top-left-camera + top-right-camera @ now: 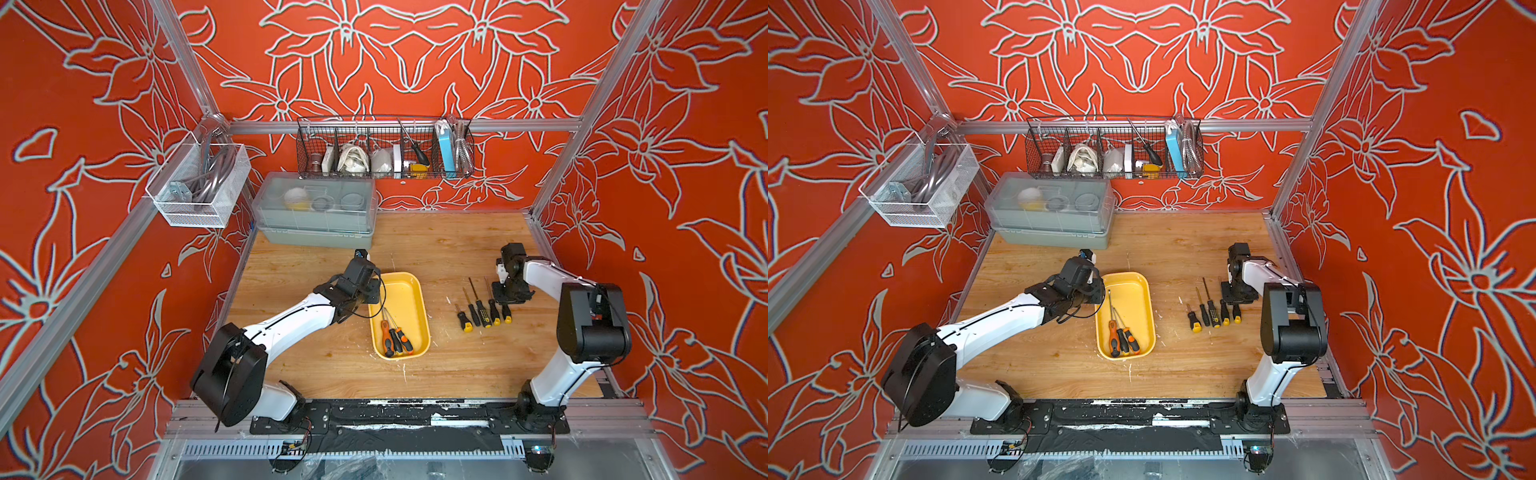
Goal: Take out the screwdriver from the storage box
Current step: Place the screwdriver at the center of the board, then pick up the screwdriver from the storage box.
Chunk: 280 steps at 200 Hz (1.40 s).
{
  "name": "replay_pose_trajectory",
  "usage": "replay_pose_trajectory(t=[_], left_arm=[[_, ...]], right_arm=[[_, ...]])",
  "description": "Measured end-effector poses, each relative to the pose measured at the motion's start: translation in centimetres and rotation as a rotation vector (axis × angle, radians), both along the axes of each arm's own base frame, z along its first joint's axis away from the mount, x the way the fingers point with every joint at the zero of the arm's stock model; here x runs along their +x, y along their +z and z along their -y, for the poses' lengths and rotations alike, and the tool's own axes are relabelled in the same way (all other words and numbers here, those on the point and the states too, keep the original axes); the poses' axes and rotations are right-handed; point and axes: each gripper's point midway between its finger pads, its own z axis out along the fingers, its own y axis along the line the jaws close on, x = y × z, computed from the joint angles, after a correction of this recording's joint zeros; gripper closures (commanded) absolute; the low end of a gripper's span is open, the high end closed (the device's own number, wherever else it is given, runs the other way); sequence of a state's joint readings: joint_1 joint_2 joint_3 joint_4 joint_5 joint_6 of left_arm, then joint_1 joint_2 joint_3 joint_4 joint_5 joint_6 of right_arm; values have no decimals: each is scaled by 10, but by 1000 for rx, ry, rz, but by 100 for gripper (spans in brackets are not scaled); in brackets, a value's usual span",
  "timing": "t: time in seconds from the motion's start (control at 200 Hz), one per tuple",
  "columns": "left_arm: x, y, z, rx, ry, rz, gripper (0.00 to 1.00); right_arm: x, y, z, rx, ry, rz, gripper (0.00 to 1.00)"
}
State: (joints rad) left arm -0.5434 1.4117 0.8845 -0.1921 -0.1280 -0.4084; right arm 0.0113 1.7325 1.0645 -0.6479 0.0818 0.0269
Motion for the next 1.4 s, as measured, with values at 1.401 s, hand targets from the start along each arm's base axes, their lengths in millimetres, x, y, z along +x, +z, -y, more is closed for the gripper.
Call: replay_pose_trajectory(t=[1.401], left_arm=[[4,8,2,-9,0,16,100]], right_arm=[[-102,128,-245,367,423,412,47]])
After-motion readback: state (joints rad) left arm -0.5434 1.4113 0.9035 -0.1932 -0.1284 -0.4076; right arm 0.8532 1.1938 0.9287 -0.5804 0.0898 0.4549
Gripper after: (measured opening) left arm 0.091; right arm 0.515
